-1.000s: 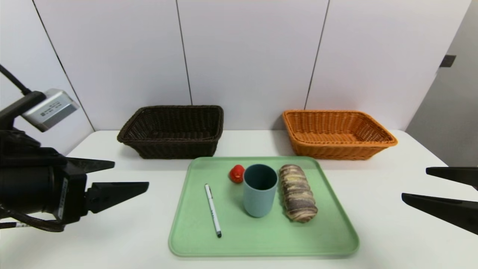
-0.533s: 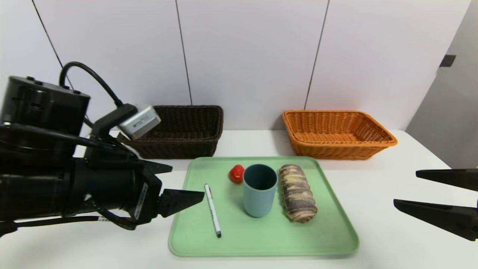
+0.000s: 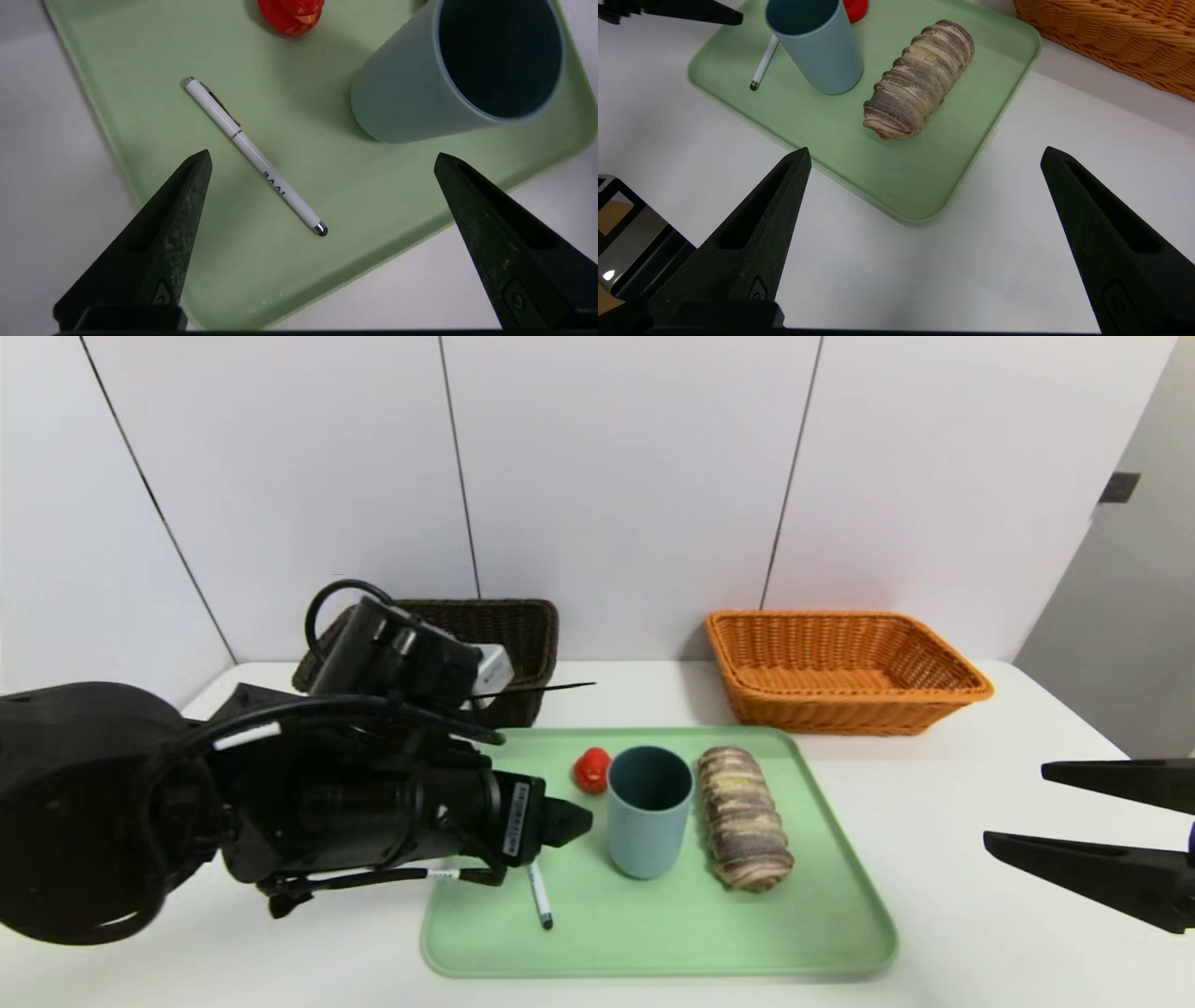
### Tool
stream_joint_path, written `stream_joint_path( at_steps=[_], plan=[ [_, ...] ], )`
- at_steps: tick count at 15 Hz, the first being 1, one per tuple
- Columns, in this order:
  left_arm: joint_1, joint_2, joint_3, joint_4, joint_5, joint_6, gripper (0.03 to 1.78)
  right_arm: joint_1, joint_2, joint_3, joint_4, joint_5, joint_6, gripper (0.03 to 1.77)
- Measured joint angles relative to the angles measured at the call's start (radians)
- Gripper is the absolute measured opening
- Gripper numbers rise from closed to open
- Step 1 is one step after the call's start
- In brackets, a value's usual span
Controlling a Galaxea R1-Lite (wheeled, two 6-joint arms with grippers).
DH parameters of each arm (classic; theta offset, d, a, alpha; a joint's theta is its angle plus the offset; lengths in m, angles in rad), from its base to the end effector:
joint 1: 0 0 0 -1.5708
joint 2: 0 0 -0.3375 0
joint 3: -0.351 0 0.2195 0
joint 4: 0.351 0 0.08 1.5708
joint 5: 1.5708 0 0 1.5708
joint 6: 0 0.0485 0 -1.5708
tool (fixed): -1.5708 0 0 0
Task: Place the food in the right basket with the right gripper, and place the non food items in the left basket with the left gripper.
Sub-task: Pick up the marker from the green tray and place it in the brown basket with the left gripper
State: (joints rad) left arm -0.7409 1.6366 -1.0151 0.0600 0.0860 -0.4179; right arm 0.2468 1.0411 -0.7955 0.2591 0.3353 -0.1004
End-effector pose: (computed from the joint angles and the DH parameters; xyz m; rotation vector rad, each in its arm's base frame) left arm 0.2488 -0.2219 0.1973 -0.1112 0.7495 -0.4822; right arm 0.1492 0.0540 0.2535 -0.0728 0.4821 0.5946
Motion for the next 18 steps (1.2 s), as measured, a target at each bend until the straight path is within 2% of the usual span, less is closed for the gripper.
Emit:
stream_joint_path(
  at_steps=[3,4,8,11,14,18],
  plan=[
    [-0.01,0.089,-0.04,0.0,0.134,-0.116,1.69,0.0,-0.001,-0.001,-0.003,0.0,0.0,1.7],
    [-0.01,0.105,-0.045,0.002,0.157,-0.128,1.69,0.0,-0.002,-0.001,-0.003,0.0,0.0,1.7],
    [-0.01,0.14,-0.05,0.007,0.171,-0.142,1.69,0.0,-0.003,0.001,-0.007,0.002,0.003,1.7],
    [-0.009,0.149,-0.057,0.028,0.171,-0.109,1.69,-0.001,-0.004,0.003,-0.003,0.0,0.005,1.7],
    [-0.005,0.156,-0.116,0.129,0.17,-0.07,1.69,-0.002,-0.004,0.008,-0.003,0.0,0.005,1.7],
    [0.02,0.194,-0.257,0.334,0.17,-0.059,1.69,-0.015,-0.005,0.02,-0.007,0.001,0.005,1.7]
  ],
)
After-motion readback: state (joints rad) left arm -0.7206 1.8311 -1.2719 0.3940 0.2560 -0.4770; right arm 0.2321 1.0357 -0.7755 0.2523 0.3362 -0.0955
